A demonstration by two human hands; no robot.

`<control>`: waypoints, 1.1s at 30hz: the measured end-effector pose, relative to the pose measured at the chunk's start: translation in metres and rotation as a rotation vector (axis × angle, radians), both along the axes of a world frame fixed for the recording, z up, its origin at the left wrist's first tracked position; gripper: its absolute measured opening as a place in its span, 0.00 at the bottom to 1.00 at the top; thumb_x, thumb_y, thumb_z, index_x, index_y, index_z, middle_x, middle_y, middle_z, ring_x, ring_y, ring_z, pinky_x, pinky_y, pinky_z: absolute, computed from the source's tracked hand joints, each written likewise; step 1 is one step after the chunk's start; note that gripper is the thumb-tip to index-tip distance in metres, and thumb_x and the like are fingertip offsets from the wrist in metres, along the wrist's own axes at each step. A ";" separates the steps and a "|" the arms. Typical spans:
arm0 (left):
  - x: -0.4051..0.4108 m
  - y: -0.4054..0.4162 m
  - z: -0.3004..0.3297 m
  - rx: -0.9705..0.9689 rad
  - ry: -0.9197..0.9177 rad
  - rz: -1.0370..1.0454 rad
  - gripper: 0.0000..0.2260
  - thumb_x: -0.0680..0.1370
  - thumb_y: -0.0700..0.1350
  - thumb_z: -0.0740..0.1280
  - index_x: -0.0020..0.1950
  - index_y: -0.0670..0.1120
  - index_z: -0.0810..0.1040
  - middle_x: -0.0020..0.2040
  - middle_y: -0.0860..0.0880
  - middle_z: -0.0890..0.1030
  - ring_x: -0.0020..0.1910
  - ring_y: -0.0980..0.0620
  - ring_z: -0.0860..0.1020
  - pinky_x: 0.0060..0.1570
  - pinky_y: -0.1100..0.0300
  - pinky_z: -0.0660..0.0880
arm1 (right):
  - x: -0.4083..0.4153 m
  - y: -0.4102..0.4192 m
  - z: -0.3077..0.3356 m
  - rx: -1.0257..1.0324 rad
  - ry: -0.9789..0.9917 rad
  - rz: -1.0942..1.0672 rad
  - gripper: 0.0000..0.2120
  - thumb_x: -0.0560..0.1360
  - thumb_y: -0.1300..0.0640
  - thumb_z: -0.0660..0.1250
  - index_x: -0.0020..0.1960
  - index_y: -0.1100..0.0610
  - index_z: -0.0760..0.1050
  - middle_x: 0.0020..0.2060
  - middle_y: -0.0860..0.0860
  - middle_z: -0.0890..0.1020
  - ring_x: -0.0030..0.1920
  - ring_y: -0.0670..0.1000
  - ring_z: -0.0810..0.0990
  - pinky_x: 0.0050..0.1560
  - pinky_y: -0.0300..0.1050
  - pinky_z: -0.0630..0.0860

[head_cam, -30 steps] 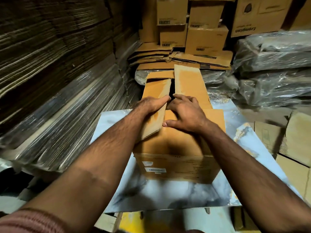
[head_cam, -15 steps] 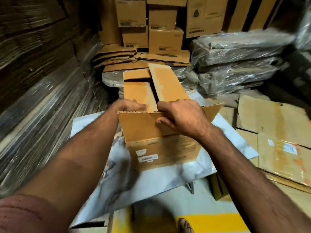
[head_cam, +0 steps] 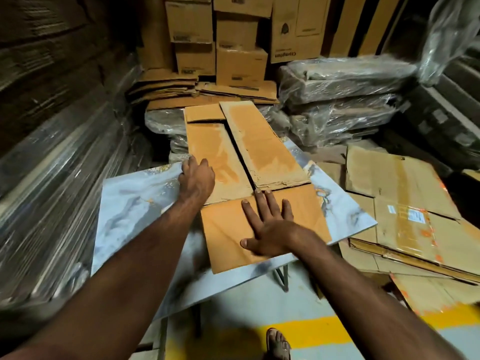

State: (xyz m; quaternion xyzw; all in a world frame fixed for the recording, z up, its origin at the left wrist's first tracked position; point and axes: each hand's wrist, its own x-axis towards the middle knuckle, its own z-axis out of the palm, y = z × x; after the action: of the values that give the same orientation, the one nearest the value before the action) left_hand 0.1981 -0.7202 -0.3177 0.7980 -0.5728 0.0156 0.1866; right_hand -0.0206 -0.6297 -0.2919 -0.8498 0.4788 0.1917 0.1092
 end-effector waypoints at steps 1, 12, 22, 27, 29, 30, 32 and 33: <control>0.000 0.002 -0.001 -0.019 -0.009 -0.014 0.12 0.82 0.45 0.57 0.59 0.43 0.77 0.62 0.40 0.72 0.65 0.40 0.69 0.54 0.43 0.74 | 0.002 0.000 -0.011 -0.029 0.028 -0.006 0.46 0.77 0.30 0.54 0.77 0.48 0.26 0.67 0.54 0.18 0.70 0.58 0.19 0.72 0.70 0.33; -0.005 0.004 0.005 0.007 -0.170 -0.107 0.13 0.80 0.46 0.60 0.57 0.42 0.79 0.58 0.44 0.77 0.63 0.44 0.71 0.62 0.52 0.68 | 0.033 -0.032 0.049 0.032 -0.260 -0.135 0.36 0.79 0.31 0.41 0.80 0.47 0.36 0.78 0.53 0.33 0.78 0.55 0.33 0.75 0.64 0.35; 0.007 -0.013 -0.013 0.163 -0.144 0.016 0.30 0.77 0.51 0.45 0.76 0.42 0.63 0.75 0.40 0.66 0.76 0.38 0.59 0.73 0.42 0.60 | 0.113 -0.134 0.026 0.095 -0.671 -0.238 0.34 0.82 0.35 0.44 0.81 0.54 0.46 0.80 0.58 0.48 0.80 0.57 0.45 0.78 0.57 0.45; 0.004 -0.013 -0.010 0.190 -0.164 0.013 0.31 0.79 0.52 0.39 0.78 0.42 0.60 0.76 0.38 0.63 0.77 0.37 0.54 0.74 0.42 0.58 | 0.115 -0.145 -0.001 0.150 -0.633 -0.325 0.29 0.84 0.42 0.42 0.80 0.55 0.52 0.78 0.62 0.54 0.77 0.67 0.50 0.75 0.66 0.46; 0.003 -0.012 -0.007 0.259 -0.155 -0.014 0.30 0.79 0.53 0.38 0.80 0.44 0.53 0.78 0.38 0.58 0.78 0.36 0.49 0.74 0.41 0.56 | 0.118 -0.141 -0.005 -0.024 -0.628 -0.318 0.24 0.85 0.49 0.46 0.77 0.59 0.61 0.72 0.70 0.63 0.71 0.77 0.59 0.72 0.72 0.56; 0.002 -0.012 -0.005 0.282 -0.155 -0.023 0.28 0.81 0.53 0.43 0.80 0.45 0.50 0.79 0.39 0.55 0.79 0.37 0.47 0.75 0.42 0.56 | 0.117 -0.138 -0.002 -0.117 -0.631 -0.311 0.25 0.85 0.49 0.47 0.75 0.61 0.64 0.71 0.72 0.65 0.71 0.77 0.61 0.71 0.71 0.59; -0.002 -0.012 0.004 0.300 -0.146 -0.055 0.28 0.82 0.52 0.50 0.81 0.45 0.49 0.80 0.41 0.52 0.79 0.38 0.46 0.74 0.44 0.55 | 0.118 -0.140 0.006 -0.187 -0.559 -0.279 0.30 0.84 0.44 0.48 0.78 0.63 0.57 0.76 0.69 0.55 0.77 0.69 0.50 0.75 0.62 0.51; -0.005 -0.013 0.009 0.298 -0.138 -0.052 0.27 0.82 0.52 0.51 0.80 0.45 0.52 0.79 0.40 0.54 0.79 0.39 0.46 0.75 0.44 0.54 | 0.117 -0.144 0.009 -0.180 -0.520 -0.282 0.33 0.83 0.41 0.48 0.79 0.62 0.53 0.78 0.67 0.49 0.78 0.65 0.46 0.76 0.59 0.49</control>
State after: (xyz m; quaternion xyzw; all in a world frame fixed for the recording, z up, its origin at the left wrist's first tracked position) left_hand 0.1934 -0.7332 -0.3085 0.7988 -0.6007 -0.0197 0.0268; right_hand 0.0962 -0.7738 -0.2831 -0.8017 0.5630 -0.0924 0.1780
